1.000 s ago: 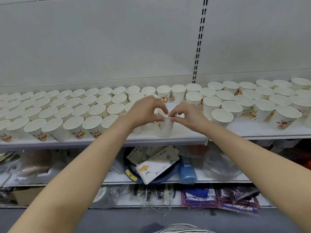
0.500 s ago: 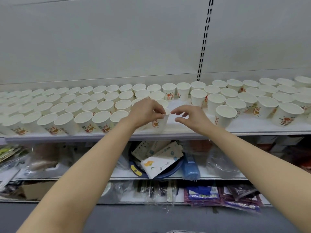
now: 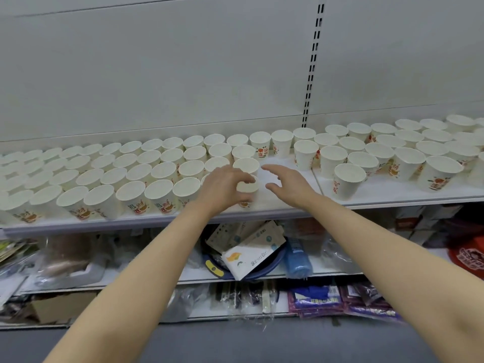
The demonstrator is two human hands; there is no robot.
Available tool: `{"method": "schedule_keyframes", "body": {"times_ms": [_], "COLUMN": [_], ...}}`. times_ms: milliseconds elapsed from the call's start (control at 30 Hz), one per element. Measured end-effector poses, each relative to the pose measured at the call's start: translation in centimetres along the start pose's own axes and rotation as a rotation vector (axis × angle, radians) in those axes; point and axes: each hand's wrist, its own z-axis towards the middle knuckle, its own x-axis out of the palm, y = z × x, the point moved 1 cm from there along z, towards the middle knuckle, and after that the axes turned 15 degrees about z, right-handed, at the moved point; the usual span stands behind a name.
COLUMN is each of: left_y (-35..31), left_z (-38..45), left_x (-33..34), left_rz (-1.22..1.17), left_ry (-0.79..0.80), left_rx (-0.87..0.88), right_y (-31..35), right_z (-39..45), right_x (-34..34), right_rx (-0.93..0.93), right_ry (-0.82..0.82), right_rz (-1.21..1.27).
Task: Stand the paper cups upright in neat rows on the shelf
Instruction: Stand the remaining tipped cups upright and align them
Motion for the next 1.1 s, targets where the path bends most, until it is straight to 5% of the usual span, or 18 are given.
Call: {"method": "schedule_keyframes", "body": {"times_ms": [533, 1100], "left_y": [1.4, 1.4], "left_z": [-0.4, 2.9], "left_x": [-0.5, -1.0], "left_rz": [0.133, -0.054], "left_ry": [0.075, -0.065], "left_rx": [0.015, -0.143], "right_y": [0.4, -3.6], "right_z": [2.8, -1.8], "right_x": [1.2, -6.4], "right_rx": [-0.028, 0.039], "right_ry": [0.118, -0.332], "right_rz": [-0.157, -0.32]}}
